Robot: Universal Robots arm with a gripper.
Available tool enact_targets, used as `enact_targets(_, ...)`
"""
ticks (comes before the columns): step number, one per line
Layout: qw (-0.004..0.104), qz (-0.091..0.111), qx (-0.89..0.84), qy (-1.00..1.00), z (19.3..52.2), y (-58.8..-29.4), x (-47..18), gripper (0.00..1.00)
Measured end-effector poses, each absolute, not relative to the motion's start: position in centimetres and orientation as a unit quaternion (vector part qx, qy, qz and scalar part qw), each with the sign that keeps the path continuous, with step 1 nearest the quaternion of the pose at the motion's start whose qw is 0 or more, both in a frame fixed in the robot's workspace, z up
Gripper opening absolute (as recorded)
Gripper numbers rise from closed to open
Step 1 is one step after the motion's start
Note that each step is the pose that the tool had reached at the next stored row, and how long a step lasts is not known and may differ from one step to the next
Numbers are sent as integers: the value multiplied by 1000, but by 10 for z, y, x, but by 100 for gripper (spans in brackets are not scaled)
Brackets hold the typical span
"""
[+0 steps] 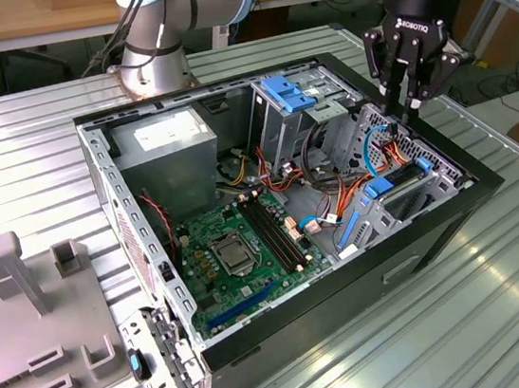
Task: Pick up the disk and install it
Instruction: 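Insert the second disk wire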
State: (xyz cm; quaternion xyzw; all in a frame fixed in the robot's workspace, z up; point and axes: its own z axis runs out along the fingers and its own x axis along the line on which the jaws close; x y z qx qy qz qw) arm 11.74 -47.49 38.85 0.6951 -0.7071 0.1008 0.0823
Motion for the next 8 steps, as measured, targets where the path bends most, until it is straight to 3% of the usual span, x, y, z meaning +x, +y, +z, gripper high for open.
enact_targets(8,85,104,696,-706,378,-471,117,38)
